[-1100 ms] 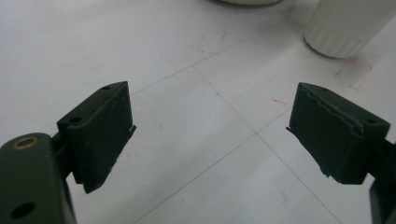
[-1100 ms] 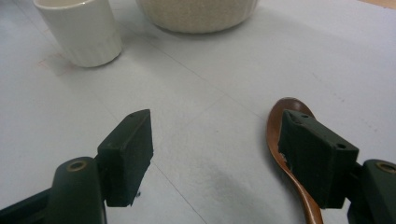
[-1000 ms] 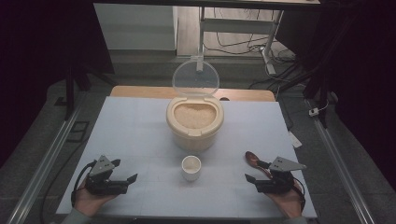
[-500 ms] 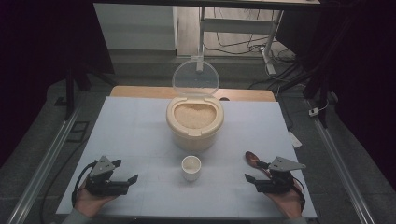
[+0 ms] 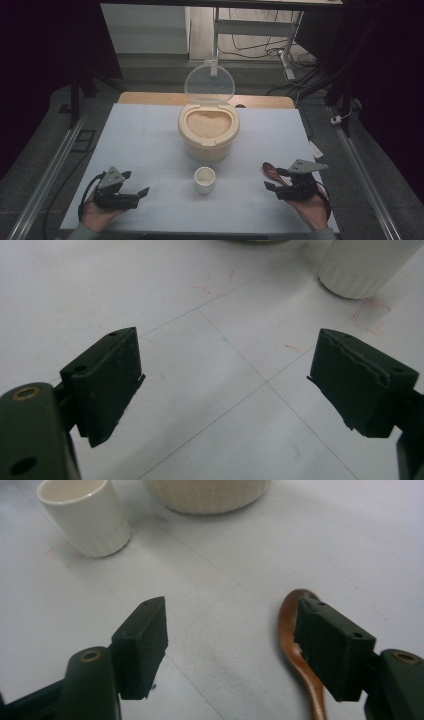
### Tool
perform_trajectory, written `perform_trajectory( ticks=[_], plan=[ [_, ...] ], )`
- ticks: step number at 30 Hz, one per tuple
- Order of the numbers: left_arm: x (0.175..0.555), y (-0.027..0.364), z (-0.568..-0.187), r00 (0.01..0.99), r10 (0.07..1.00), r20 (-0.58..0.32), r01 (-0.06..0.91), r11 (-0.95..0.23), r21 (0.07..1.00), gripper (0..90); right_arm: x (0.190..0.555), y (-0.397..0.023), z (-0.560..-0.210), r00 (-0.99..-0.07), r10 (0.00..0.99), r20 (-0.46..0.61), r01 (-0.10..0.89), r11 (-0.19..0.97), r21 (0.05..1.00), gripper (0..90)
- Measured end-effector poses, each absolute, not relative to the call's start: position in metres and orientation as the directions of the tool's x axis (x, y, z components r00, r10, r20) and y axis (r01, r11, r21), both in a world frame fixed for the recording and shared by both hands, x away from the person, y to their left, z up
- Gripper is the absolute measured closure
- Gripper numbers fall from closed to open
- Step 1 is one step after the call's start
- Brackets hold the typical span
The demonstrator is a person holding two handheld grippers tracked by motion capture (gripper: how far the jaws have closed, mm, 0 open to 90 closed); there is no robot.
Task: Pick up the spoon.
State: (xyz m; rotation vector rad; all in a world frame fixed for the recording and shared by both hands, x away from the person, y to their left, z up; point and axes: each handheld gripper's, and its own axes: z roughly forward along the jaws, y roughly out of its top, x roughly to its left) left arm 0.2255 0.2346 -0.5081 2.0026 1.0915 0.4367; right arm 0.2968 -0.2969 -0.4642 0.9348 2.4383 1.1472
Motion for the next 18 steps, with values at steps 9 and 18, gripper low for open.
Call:
perform_trajectory(
  ticks=[9, 18],
  plan=[
    [0.226, 0.234, -0.509, 0.575, 0.815, -0.062, 0.545, -0.325, 0.773, 13.3, 0.309, -0.292, -0.434, -0.726, 0.688, -0.018, 0.487, 0.533, 0.692, 30.3],
    [0.226, 0.233, -0.511, 0.572, 0.818, -0.056, 0.549, -0.332, 0.767, 13.3, 0.318, -0.304, -0.426, -0.697, 0.715, -0.060, 0.557, 0.592, 0.582, 30.3]
  ],
)
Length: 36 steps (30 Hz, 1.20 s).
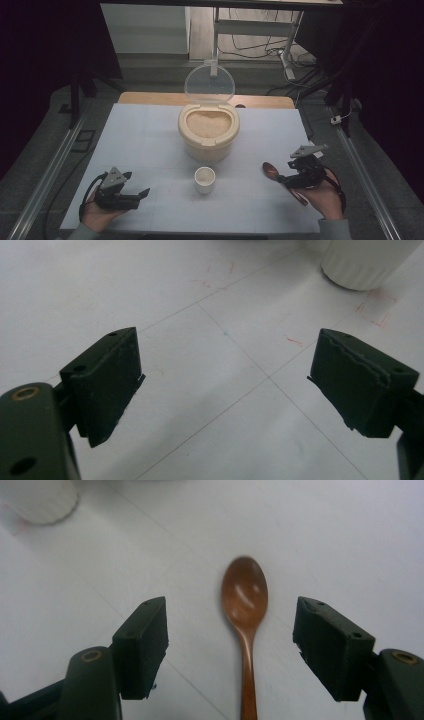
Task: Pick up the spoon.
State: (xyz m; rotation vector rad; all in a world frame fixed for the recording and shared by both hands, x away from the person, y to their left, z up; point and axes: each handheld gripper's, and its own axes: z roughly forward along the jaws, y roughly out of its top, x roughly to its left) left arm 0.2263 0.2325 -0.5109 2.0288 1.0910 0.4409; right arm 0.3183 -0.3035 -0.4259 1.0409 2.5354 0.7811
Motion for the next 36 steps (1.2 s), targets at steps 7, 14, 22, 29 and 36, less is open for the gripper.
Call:
perform_trajectory(
  ticks=[7, 14, 22, 29, 36],
  plan=[
    [0.227, 0.232, -0.512, 0.574, 0.817, -0.051, 0.552, -0.340, 0.762, 13.3, 0.321, -0.319, -0.431, -0.680, 0.731, -0.059, 0.596, 0.597, 0.538, 30.6],
    [0.227, 0.232, -0.513, 0.578, 0.814, -0.052, 0.552, -0.344, 0.759, 13.3, 0.324, -0.323, -0.445, -0.676, 0.736, -0.040, 0.633, 0.607, 0.480, 32.3],
    [0.227, 0.232, -0.514, 0.579, 0.813, -0.049, 0.554, -0.349, 0.756, 13.3, 0.328, -0.331, -0.460, -0.666, 0.745, -0.042, 0.666, 0.619, 0.415, 34.5],
    [0.227, 0.231, -0.515, 0.579, 0.814, -0.049, 0.558, -0.353, 0.751, 13.3, 0.331, -0.336, -0.473, -0.658, 0.752, -0.032, 0.694, 0.622, 0.363, 36.9],
    [0.227, 0.231, -0.516, 0.583, 0.811, -0.042, 0.558, -0.363, 0.746, 13.3, 0.332, -0.337, -0.481, -0.662, 0.749, -0.032, 0.702, 0.634, 0.324, 44.6]
  ],
)
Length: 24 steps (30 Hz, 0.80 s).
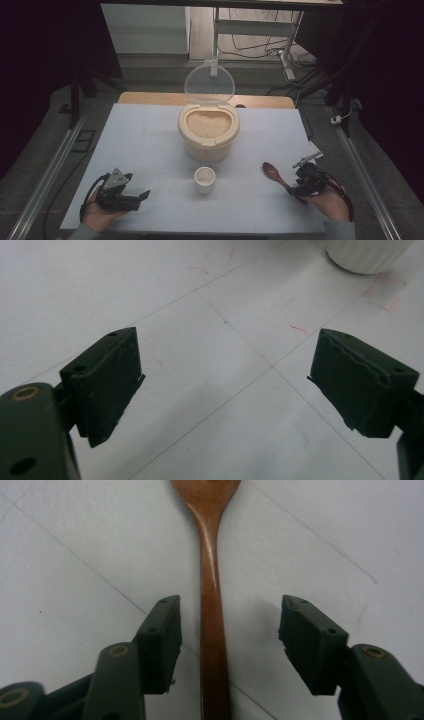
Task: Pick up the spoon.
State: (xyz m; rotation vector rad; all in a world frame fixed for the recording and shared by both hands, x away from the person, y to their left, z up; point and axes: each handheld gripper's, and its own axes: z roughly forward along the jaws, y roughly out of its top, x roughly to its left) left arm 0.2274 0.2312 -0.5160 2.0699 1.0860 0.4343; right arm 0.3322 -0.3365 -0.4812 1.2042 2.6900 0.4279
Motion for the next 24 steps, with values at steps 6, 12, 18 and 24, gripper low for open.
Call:
perform_trajectory(
  ticks=[6, 12, 18, 24],
  plan=[
    [0.228, 0.231, -0.517, 0.585, 0.810, -0.040, 0.559, -0.367, 0.744, 13.3, 0.332, -0.334, -0.482, -0.682, 0.731, -0.030, 0.688, 0.654, 0.315, 54.9],
    [0.227, 0.232, -0.517, 0.583, 0.812, -0.040, 0.559, -0.365, 0.744, 13.3, 0.333, -0.329, -0.486, -0.705, 0.708, -0.049, 0.668, 0.686, 0.289, 66.1],
    [0.228, 0.231, -0.517, 0.583, 0.811, -0.040, 0.560, -0.366, 0.743, 13.2, 0.335, -0.321, -0.487, -0.715, 0.697, -0.059, 0.663, 0.702, 0.261, 77.2],
    [0.227, 0.231, -0.517, 0.583, 0.811, -0.040, 0.560, -0.367, 0.743, 13.2, 0.335, -0.316, -0.487, -0.711, 0.699, -0.072, 0.667, 0.704, 0.245, 80.3]
  ],
)
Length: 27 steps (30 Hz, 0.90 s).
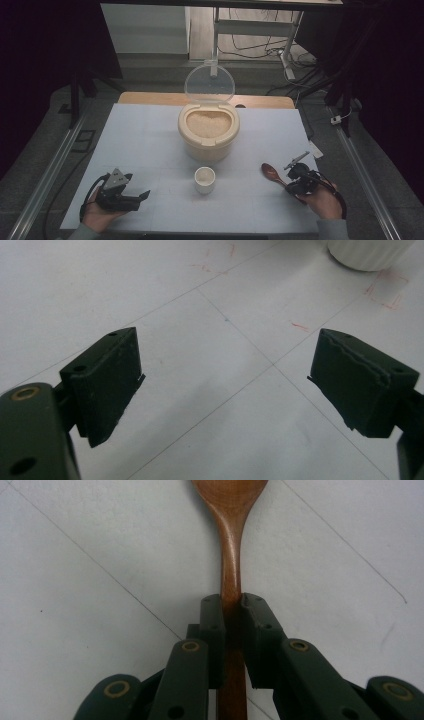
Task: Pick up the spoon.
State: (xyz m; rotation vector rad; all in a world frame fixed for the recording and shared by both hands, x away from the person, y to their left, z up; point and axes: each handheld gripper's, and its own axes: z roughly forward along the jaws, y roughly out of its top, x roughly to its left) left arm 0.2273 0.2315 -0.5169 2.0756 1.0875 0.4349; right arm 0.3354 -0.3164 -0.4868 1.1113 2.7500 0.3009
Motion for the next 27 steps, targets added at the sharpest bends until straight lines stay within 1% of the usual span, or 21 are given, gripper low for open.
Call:
perform_trajectory(
  ticks=[5, 9, 10, 14, 18, 19, 21, 25, 26, 27],
  plan=[
    [0.228, 0.232, -0.518, 0.582, 0.812, -0.043, 0.563, -0.364, 0.742, 13.2, 0.335, -0.319, -0.485, -0.709, 0.701, -0.069, 0.663, 0.697, 0.274, 80.5],
    [0.228, 0.233, -0.518, 0.580, 0.814, -0.043, 0.564, -0.363, 0.741, 13.3, 0.332, -0.325, -0.473, -0.708, 0.705, -0.045, 0.650, 0.675, 0.350, 80.5],
    [0.228, 0.233, -0.518, 0.579, 0.814, -0.043, 0.565, -0.363, 0.741, 13.3, 0.332, -0.325, -0.473, -0.708, 0.705, -0.045, 0.650, 0.675, 0.350, 80.5],
    [0.228, 0.233, -0.518, 0.579, 0.814, -0.038, 0.564, -0.367, 0.740, 13.2, 0.323, -0.325, -0.452, -0.725, 0.687, -0.045, 0.612, 0.673, 0.415, 80.5],
    [0.228, 0.233, -0.518, 0.578, 0.815, -0.037, 0.565, -0.367, 0.739, 13.3, 0.318, -0.323, -0.440, -0.741, 0.670, -0.044, 0.584, 0.675, 0.452, 80.5],
    [0.229, 0.233, -0.518, 0.578, 0.815, -0.037, 0.566, -0.368, 0.738, 13.3, 0.315, -0.320, -0.433, -0.755, 0.654, -0.054, 0.557, 0.682, 0.474, 80.4],
    [0.229, 0.233, -0.518, 0.578, 0.815, -0.037, 0.566, -0.368, 0.738, 13.3, 0.313, -0.317, -0.430, -0.762, 0.646, -0.054, 0.547, 0.686, 0.480, 80.5],
    [0.229, 0.234, -0.518, 0.575, 0.817, -0.039, 0.569, -0.365, 0.737, 13.4, 0.306, -0.300, -0.418, -0.809, 0.585, -0.062, 0.476, 0.713, 0.514, 80.5],
    [0.229, 0.234, -0.518, 0.575, 0.817, -0.040, 0.569, -0.364, 0.737, 13.4, 0.306, -0.300, -0.418, -0.809, 0.585, -0.062, 0.476, 0.713, 0.514, 80.5],
    [0.229, 0.234, -0.518, 0.574, 0.818, -0.041, 0.569, -0.363, 0.737, 13.4, 0.304, -0.292, -0.415, -0.828, 0.557, -0.060, 0.448, 0.723, 0.525, 80.5]
  ],
)
